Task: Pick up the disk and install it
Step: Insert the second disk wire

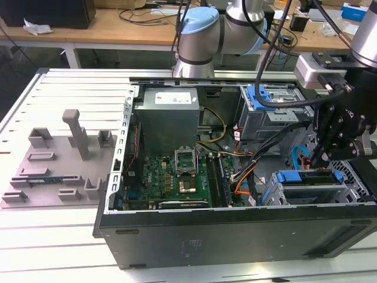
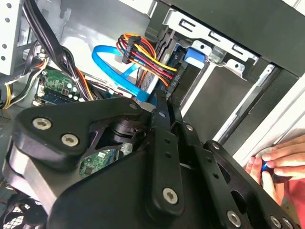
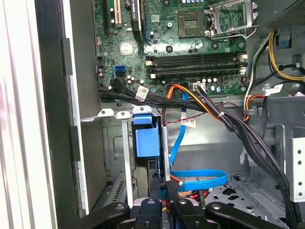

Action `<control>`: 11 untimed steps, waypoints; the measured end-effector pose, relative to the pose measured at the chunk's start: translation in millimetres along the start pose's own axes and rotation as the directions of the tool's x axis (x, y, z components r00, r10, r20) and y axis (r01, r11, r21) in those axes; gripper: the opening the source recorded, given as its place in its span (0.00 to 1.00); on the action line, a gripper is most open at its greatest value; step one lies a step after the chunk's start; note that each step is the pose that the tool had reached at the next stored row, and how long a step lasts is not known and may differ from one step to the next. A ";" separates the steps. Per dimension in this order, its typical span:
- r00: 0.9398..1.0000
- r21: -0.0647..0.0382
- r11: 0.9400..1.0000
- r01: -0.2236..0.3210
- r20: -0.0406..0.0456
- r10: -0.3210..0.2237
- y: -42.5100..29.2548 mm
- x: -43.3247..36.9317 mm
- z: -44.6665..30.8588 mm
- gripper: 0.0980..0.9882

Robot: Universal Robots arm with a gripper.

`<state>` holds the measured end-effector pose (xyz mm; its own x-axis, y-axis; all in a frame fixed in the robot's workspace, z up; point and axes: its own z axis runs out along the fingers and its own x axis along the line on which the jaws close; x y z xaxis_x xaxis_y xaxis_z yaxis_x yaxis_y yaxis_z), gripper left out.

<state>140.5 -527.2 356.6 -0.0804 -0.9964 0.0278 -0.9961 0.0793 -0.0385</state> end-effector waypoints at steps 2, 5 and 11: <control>1.000 0.000 1.000 0.000 0.000 0.000 0.0 0.4 0.3 0.07; 1.000 0.000 1.000 0.000 0.000 0.000 -0.1 1.3 0.9 0.07; 1.000 0.000 1.000 0.000 0.000 0.000 -0.1 2.3 1.9 0.07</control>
<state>140.4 -529.6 354.8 -0.0804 -0.9964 0.0281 -0.9961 0.0793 -0.0386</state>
